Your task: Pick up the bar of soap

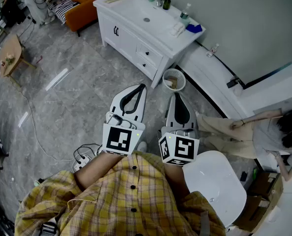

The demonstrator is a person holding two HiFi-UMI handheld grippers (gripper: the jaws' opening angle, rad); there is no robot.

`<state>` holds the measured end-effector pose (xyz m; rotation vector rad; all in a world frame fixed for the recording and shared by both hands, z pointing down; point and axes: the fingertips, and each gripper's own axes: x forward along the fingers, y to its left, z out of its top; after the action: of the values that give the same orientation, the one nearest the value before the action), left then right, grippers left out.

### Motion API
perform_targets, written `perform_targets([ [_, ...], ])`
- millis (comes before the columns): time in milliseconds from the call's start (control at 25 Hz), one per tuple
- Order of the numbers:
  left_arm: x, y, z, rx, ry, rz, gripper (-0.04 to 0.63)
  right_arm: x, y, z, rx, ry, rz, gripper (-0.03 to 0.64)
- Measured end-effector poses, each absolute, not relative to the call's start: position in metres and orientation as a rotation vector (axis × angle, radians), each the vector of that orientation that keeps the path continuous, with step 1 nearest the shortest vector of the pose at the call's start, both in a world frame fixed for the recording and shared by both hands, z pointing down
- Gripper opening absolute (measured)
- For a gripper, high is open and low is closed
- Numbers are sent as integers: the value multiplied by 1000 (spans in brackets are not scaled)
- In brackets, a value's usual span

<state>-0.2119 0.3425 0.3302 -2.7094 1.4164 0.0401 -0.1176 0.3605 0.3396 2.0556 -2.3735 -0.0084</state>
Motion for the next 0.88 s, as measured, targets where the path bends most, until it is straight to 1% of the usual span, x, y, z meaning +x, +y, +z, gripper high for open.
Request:
perform_targets([
  [440, -200, 346, 333, -2716, 1410, 59, 12, -109, 366, 344, 2049, -2366, -1, 18],
  [560, -193, 346, 339, -2730, 1409, 19, 12, -103, 367, 348, 2036, -2387, 21, 18],
  [880, -158, 336, 349, -2738, 1414, -38, 12, -63, 358, 360, 2038, -2393, 94, 18],
])
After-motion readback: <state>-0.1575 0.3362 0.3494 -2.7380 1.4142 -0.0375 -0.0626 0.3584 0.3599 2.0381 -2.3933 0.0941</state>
